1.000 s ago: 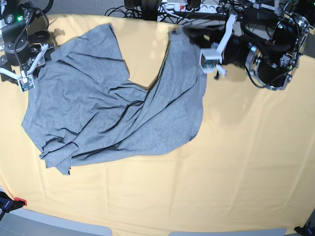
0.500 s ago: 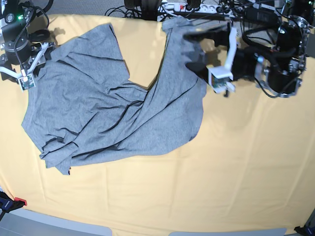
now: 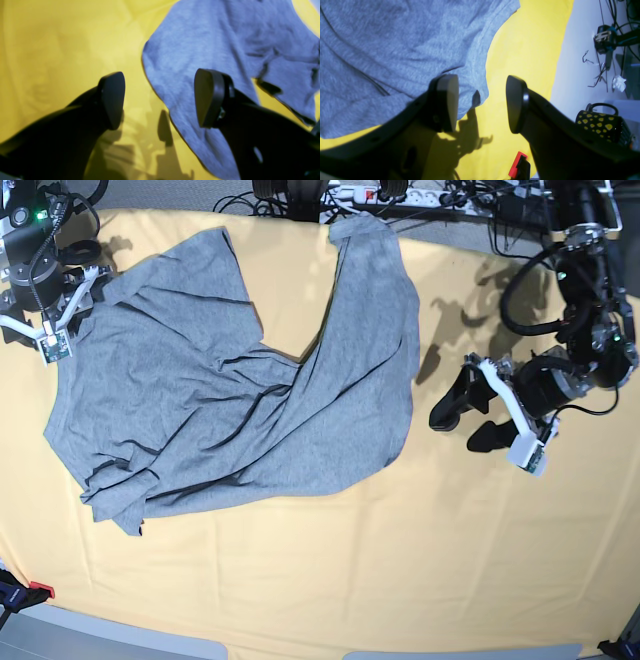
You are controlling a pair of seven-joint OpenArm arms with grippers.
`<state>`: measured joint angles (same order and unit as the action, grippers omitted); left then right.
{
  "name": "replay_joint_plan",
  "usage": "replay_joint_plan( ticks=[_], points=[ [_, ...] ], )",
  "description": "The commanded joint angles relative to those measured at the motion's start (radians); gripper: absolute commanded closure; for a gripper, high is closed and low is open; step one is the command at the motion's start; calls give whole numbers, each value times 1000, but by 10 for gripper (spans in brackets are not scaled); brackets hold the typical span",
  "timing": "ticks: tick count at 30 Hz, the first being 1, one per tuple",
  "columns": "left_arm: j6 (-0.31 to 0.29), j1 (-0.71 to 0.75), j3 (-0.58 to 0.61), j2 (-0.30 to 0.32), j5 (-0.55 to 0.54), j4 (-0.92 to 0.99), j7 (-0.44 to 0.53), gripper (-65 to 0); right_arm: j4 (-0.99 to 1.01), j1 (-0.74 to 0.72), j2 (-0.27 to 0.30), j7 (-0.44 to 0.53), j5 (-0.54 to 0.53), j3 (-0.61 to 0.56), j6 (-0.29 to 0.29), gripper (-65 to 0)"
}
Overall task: Layout the t-shirt on the table in an organized manner, then fold the t-shirt properly
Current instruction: 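Move the left gripper to the shirt hem corner and grasp it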
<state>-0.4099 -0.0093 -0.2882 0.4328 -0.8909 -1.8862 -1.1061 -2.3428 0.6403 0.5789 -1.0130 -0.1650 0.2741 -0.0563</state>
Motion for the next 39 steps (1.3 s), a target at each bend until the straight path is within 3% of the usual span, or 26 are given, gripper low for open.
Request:
replay_joint_plan(
  ticks=[1, 7, 17, 20, 24, 28, 30, 31, 33, 34, 39],
  points=[
    [8, -29, -6, 0, -2, 24, 33, -437, -13, 0, 14, 15, 16, 10, 4, -325],
    [4, -165, -6, -70, -6, 294, 37, -437, -13, 0, 14, 14, 15, 10, 6, -325],
    [-112, -370, 35, -158, -100, 785, 24, -437, -13, 0, 14, 15, 16, 10, 8, -325],
    [-188, -399, 105, -176, -179, 885, -12, -437, -13, 0, 14, 15, 16, 10, 8, -325],
    [-280, -413, 217, -208, -337, 916, -129, -437, -13, -1, 14, 15, 15, 10, 8, -325],
    [-288, -442, 310, -234, -497, 912, -261, -431, -13, 0, 14, 14, 16, 10, 7, -325],
    [-288, -463, 328, -239, -530, 912, -272, -367, -13, 0, 14, 14, 16, 10, 7, -325],
    [-288, -476, 327, -240, -530, 912, -270, -289, -13, 0, 14, 14, 16, 10, 7, -325],
    [-288, -505, 325, -237, -534, 912, -271, -67, -13, 0, 14, 12, 15, 10, 7, -325],
    [-288, -521, 319, -236, -536, 912, -271, 0, -13, 0, 14, 11, 15, 10, 7, -325],
    [-288, -603, 244, -236, -536, 911, -272, 0, -13, 0, 14, 11, 15, 10, 7, -325]
  ],
)
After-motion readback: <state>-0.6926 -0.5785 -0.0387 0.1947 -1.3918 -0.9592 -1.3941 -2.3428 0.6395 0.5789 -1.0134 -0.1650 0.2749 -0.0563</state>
